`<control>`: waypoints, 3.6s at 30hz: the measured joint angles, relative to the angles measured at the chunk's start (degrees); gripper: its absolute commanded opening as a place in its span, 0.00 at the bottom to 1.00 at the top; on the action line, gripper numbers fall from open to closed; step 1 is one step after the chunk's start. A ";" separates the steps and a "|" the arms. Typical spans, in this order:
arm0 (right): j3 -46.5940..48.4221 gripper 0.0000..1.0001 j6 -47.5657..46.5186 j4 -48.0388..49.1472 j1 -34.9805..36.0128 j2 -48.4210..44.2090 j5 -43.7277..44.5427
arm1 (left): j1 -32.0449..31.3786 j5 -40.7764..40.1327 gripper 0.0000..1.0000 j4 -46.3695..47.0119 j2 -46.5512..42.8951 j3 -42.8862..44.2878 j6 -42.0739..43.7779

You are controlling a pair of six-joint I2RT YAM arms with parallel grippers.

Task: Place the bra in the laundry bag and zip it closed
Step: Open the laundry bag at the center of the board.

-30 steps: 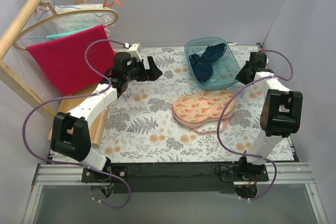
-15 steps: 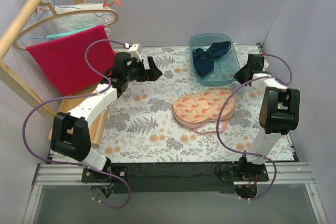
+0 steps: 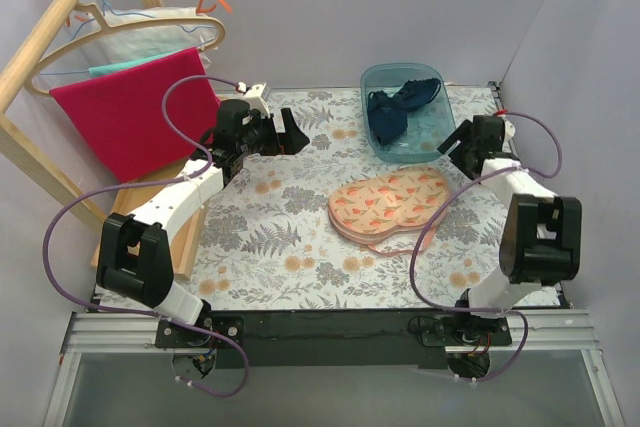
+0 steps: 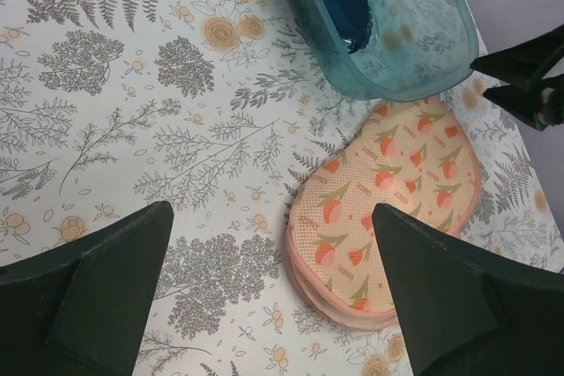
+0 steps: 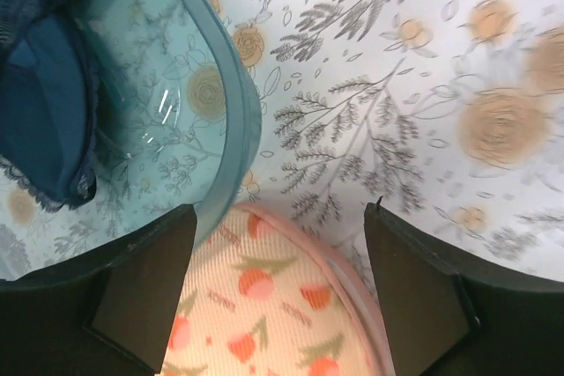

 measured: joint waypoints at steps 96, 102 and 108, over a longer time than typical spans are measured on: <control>9.25 0.02 -14.86 -9.22 19.52 -0.28 -40.59 | -8.61 28.79 0.98 -13.55 -1.66 5.31 11.78; 12.17 0.02 -11.06 -5.09 22.51 5.57 -41.59 | -14.47 22.93 0.98 -15.89 -1.66 4.96 11.63; 12.22 0.02 -8.31 -2.73 23.85 6.45 -41.31 | -24.20 6.84 0.98 -10.14 -2.69 -4.59 4.09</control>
